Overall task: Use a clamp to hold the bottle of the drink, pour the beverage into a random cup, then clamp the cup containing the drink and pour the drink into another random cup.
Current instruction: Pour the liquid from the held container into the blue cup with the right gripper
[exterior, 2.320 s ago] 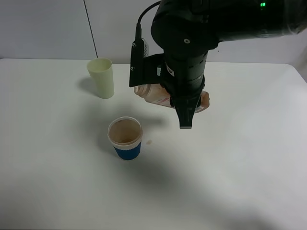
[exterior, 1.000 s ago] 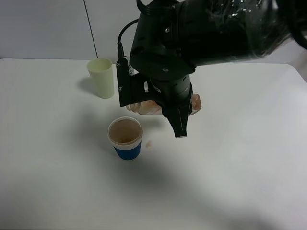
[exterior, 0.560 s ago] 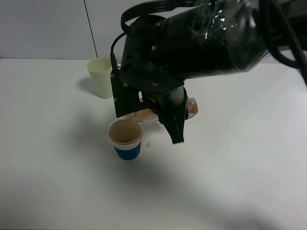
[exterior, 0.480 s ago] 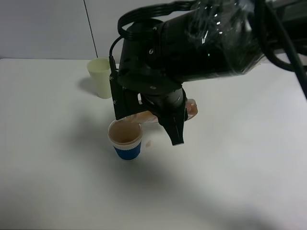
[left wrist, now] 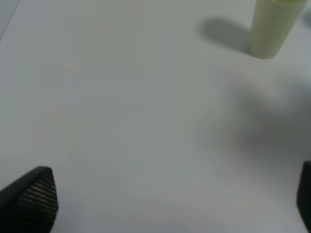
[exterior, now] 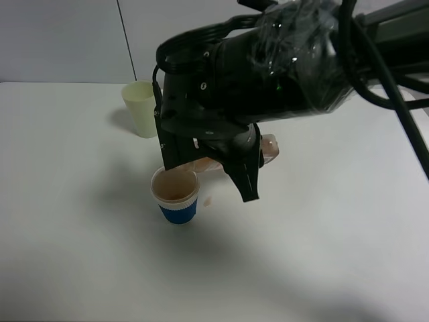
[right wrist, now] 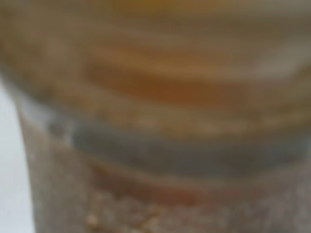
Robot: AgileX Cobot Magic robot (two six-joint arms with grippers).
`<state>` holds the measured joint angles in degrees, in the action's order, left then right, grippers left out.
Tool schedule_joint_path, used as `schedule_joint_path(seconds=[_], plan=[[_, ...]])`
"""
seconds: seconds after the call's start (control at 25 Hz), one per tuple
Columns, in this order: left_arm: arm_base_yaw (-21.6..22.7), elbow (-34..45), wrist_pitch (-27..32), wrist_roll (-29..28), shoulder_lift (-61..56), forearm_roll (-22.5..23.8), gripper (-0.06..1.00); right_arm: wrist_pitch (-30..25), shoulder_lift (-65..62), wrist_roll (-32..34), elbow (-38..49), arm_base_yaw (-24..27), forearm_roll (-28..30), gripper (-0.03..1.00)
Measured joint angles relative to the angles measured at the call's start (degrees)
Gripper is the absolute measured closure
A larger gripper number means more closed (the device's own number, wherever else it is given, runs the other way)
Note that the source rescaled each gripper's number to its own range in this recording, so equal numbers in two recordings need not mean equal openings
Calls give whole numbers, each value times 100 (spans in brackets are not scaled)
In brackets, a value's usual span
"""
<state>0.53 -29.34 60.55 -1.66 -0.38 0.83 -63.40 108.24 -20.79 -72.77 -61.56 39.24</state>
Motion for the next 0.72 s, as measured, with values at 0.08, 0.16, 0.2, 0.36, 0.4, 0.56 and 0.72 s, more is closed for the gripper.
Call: schedule_joint_path(seconds=[0.08, 0.16, 0.2, 0.36, 0.4, 0.56, 0.72], plan=[[0, 0, 0, 0, 0, 0, -6, -25, 0, 15, 0, 0, 49, 95], [0, 0, 0, 0, 0, 0, -6, -38, 0, 47, 0, -20, 133, 95], [0, 0, 0, 0, 0, 0, -6, -38, 0, 60, 0, -40, 158, 95], [0, 0, 0, 0, 0, 0, -6, -38, 0, 124, 0, -90, 206, 95], [0, 0, 0, 0, 0, 0, -6, -38, 0, 144, 0, -96, 226, 95], [0, 0, 0, 0, 0, 0, -6, -38, 0, 160, -15, -131, 324, 95], [0, 0, 0, 0, 0, 0, -6, -65, 0, 250, -201, -180, 407, 95]])
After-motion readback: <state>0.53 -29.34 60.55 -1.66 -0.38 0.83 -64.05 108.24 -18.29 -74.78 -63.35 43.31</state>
